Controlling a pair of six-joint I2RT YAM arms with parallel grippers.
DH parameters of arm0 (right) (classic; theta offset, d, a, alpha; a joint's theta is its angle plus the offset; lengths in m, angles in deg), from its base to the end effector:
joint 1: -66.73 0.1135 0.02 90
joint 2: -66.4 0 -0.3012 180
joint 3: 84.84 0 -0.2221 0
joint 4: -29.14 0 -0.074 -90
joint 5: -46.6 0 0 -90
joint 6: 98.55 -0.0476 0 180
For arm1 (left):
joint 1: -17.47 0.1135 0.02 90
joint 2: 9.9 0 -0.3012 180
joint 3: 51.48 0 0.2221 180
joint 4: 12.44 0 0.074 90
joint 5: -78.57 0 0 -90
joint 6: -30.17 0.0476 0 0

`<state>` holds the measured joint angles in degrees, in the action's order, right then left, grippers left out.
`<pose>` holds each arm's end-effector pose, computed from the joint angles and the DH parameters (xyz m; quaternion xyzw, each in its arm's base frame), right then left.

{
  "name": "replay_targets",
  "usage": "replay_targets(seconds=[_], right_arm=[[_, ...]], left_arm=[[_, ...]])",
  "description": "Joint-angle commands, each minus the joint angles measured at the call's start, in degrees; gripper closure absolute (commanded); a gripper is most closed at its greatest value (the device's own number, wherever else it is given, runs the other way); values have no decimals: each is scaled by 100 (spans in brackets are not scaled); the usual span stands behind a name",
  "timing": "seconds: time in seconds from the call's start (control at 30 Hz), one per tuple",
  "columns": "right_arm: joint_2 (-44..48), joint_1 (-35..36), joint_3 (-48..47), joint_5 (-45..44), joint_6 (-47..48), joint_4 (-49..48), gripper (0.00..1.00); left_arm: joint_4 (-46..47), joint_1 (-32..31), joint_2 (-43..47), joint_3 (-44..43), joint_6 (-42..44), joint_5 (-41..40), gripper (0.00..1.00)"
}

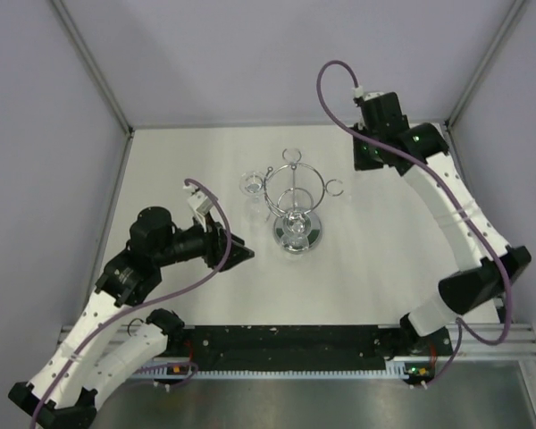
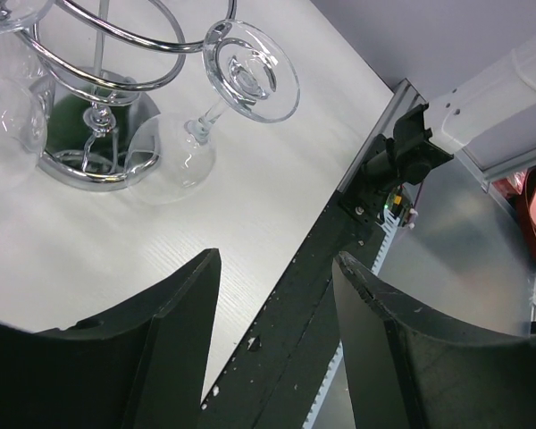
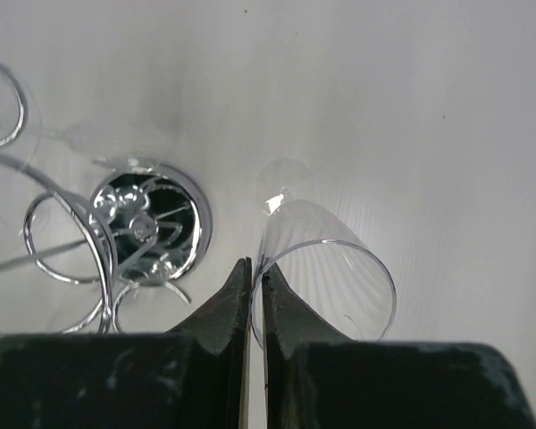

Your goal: Take the wine glass off the wine glass rack

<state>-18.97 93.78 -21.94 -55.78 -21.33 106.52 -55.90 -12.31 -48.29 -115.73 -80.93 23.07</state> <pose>0.2441 0.1132 0.4444 -0.0740 0.9186 0.0339 0.3868 0.0662 -0.0689 0.3632 0.2330 0.7552 -0.4584 0.4066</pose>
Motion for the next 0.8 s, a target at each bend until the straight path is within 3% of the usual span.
replay_targets(seconds=[0.0,0.33,0.77], right_arm=[[-998,-174,-1009,-88,258,-388,100],[-3029,-305,-3075,-502,434,-485,100],[-3549,-472,-3199,-168,91,-757,100]], left_arm=[[327,7,-89,103,45,13,41],[151,7,-362,15,458,-49,41],[169,7,-564,6,519,145,41]])
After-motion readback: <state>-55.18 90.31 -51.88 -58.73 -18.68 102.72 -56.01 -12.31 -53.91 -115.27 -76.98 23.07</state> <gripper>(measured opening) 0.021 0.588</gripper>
